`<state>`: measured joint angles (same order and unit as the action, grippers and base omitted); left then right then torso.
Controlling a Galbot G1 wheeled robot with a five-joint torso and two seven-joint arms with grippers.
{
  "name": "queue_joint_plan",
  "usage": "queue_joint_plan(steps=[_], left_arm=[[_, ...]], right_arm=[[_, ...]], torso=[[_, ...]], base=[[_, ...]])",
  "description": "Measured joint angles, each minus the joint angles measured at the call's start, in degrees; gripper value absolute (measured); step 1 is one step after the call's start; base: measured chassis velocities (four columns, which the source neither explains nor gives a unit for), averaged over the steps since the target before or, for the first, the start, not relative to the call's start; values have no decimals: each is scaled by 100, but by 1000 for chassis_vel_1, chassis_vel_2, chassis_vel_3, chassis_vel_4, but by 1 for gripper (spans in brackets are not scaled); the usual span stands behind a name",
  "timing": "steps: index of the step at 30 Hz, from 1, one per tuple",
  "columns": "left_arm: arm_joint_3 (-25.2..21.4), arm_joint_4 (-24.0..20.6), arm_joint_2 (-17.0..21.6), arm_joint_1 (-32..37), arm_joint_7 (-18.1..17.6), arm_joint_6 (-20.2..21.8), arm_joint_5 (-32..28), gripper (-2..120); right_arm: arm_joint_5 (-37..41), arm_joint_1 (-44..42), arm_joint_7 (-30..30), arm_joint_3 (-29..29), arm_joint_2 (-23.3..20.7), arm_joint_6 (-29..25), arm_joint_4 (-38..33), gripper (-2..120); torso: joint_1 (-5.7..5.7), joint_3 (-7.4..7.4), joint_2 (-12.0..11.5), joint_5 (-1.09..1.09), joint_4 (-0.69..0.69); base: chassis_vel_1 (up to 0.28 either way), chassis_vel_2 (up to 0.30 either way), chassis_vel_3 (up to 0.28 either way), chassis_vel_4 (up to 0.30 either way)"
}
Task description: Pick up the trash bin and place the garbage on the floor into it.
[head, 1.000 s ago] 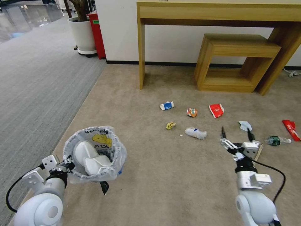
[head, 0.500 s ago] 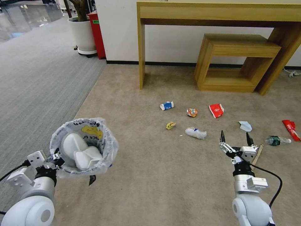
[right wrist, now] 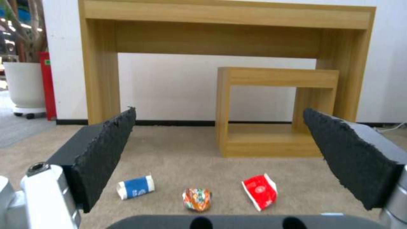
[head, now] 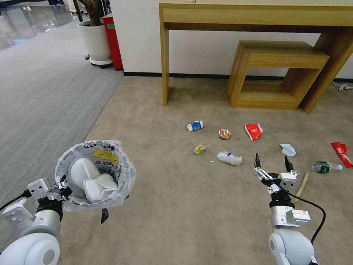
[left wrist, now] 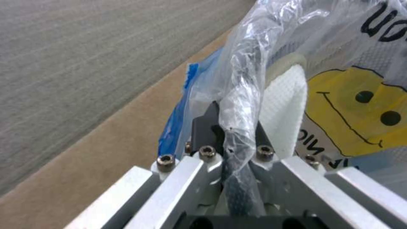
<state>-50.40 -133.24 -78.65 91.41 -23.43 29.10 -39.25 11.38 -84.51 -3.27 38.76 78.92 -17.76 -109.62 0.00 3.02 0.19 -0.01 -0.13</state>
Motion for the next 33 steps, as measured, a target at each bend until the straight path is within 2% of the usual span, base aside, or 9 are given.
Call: queue_joint_plan(steps=[33], left_arm=[[50,108,-62,-37,28,22,-44,1]], right_arm=[[136,165,-61,-157,-69,90,70,100]], torso=[[1,1,0,1,0]], base=[[-255,261,255,-262]])
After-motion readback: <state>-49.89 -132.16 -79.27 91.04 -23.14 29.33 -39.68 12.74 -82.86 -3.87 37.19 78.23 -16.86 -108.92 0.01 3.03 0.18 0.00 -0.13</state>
